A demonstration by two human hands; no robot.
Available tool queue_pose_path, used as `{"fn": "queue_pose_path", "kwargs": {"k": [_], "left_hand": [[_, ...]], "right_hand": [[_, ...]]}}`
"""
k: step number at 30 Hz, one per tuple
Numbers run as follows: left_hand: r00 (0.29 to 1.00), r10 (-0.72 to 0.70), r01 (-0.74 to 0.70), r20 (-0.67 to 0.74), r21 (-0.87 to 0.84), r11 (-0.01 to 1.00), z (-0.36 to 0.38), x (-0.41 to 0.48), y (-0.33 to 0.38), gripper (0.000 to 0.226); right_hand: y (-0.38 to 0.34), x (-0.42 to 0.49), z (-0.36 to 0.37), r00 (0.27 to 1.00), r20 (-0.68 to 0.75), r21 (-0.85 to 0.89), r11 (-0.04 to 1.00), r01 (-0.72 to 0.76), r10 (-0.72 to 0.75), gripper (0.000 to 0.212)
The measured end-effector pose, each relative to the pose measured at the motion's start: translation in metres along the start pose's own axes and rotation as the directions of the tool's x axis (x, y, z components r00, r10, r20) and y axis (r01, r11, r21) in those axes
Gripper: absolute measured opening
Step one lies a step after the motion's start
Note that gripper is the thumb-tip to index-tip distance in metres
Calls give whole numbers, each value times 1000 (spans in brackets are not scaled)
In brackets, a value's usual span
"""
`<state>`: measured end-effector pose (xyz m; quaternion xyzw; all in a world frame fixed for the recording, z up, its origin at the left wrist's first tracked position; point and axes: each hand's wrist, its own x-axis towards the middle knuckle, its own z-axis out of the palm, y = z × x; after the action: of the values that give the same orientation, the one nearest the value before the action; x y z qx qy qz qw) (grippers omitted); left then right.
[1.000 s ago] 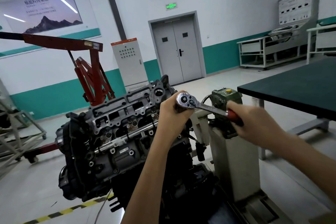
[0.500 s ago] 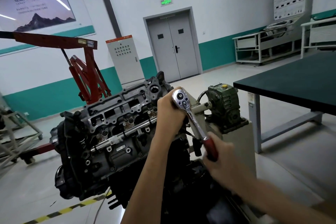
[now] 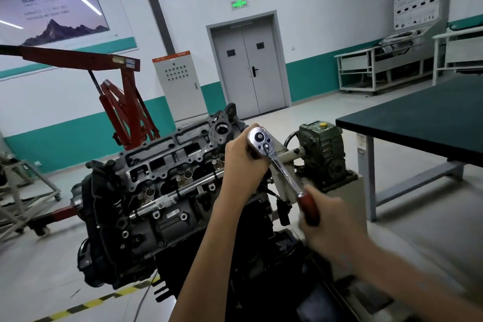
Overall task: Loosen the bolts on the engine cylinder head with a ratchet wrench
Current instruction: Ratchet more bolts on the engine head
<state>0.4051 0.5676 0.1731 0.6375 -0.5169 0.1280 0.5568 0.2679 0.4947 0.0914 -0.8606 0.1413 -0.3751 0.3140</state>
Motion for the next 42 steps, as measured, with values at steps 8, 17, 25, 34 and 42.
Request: {"fn": "queue_pose_path", "kwargs": {"k": [8,17,25,34,42], "left_hand": [[998,-38,36,-54,-32,999,6,-1,0,29],[991,-92,90,102,22,996,-4,6,4,12],[999,6,-8,51,43,999,-1,2,1,37],[995,2,-11,-104,-84,996,6,-1,-5,40],[998,-58,57,-30,-22,998,1,4,-3,27]], "right_hand": [[-31,-21,50,993,-79,309,949,-63,92,25],[27,70,-78,957,129,-478,829,289,-260,32],[6,-1,-6,1000,-24,-12,1000,-9,9,36],[-34,-22,54,988,-69,293,950,-111,137,26],[21,53,-67,956,157,-392,873,289,-246,35]]}}
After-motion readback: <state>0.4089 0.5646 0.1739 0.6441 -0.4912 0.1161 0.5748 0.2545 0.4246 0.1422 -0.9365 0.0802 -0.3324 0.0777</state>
